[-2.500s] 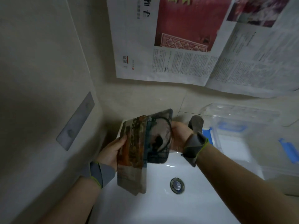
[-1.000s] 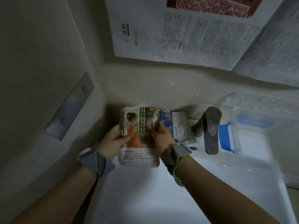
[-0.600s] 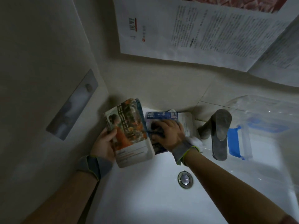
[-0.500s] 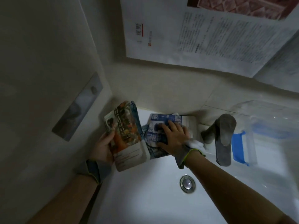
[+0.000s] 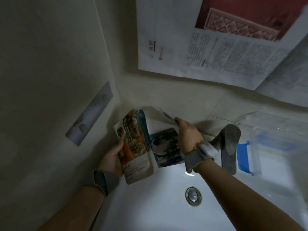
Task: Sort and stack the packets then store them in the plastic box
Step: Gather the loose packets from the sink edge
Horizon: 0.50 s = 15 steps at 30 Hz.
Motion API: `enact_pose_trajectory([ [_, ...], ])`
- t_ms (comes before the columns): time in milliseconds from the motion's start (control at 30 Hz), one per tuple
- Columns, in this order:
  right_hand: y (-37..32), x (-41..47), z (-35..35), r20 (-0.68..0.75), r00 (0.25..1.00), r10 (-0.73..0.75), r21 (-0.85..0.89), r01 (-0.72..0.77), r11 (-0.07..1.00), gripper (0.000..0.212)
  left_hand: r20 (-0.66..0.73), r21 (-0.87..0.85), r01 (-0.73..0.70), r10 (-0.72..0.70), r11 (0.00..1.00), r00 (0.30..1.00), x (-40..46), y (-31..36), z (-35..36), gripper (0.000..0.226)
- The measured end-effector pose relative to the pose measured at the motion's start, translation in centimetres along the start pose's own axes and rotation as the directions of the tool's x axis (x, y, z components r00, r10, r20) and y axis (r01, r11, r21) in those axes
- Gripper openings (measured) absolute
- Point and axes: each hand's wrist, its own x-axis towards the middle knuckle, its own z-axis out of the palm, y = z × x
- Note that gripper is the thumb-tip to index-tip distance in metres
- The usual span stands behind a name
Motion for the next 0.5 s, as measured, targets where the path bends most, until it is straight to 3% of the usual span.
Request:
enact_pose_trajectory([
  [100,-1.6,-1.0,-1.6,-0.123,0.989,0.08,0.299,-0.04,0.953,0.04,0.063,0.017,-0.006,0.005,1.0,0.998,-0.6,-0.5,1.6,0.038],
  [233,-2.7,-2.6,-2.7,0.044,0.973,0.225,0.638,-0.201,0.743,0.026,0.133,0.01,-0.027,0.026,1.0,0.991,-1.0,-1.3,3.3,0.04],
  [367,-3.5,-4.3,-2.6,0.222,0.927,0.303,0.826,-0.344,0.447,0.024,0.152,0.044,-0.075,0.068,0.996,0.986,-0.8,-1.7,3.4,0.03],
  [500,-3.4,-5.3,-3.5,0.443,0.881,0.168,0.893,-0.45,0.0,0.023,0.18,0.074,-0.076,0.062,0.994,0.982,-0.9,-2.3,3.4,0.044],
])
